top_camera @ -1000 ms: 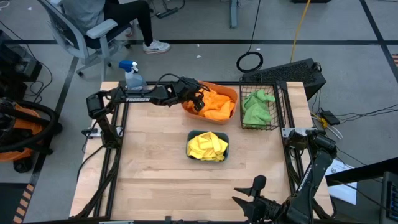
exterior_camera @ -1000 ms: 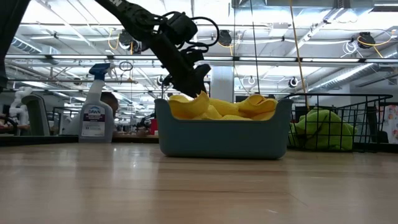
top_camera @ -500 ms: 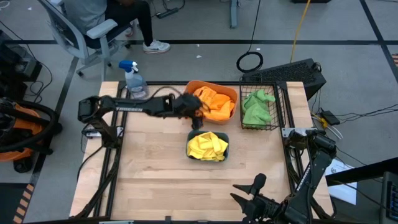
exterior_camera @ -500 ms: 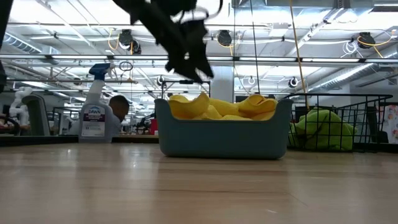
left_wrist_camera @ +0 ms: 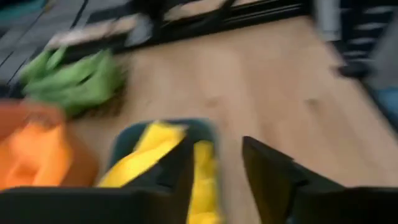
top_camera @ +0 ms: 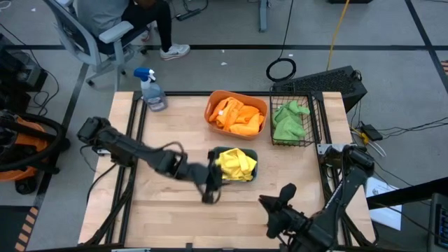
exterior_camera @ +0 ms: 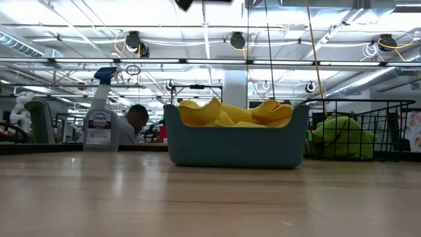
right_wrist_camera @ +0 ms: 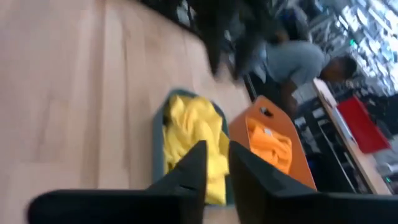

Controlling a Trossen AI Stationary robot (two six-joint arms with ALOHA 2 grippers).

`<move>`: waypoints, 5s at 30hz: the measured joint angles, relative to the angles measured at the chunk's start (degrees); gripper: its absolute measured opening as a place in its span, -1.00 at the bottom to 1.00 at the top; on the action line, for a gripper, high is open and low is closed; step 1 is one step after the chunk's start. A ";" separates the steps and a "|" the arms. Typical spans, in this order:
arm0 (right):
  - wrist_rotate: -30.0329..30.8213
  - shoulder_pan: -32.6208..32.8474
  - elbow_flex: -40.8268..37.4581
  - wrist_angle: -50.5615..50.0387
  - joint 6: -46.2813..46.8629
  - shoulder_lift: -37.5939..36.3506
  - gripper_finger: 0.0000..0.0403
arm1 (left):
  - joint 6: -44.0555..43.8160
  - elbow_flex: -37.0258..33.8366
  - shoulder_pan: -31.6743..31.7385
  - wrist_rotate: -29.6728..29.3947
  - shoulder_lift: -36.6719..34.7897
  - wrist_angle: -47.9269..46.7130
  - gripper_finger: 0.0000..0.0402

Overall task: Sort microfiber towel by color & place in baskets
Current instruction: Return to Home Position

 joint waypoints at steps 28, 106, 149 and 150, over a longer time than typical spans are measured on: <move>8.37 -7.45 -25.62 20.94 13.91 -0.07 -1.00 | 1.31 -12.26 -4.20 -0.37 -2.61 17.47 -0.92; -54.06 -35.32 -98.57 96.92 -58.98 -84.39 -1.00 | 5.74 -68.77 1.13 -5.68 -30.01 68.27 -0.92; -68.00 -44.80 -98.47 79.35 -61.80 -110.11 -1.00 | 6.01 -70.60 1.13 -7.39 -66.85 31.11 -0.92; -68.29 -45.20 -98.47 79.35 -61.55 -110.10 -1.00 | 6.18 -70.62 1.13 -7.16 -68.05 30.15 -0.92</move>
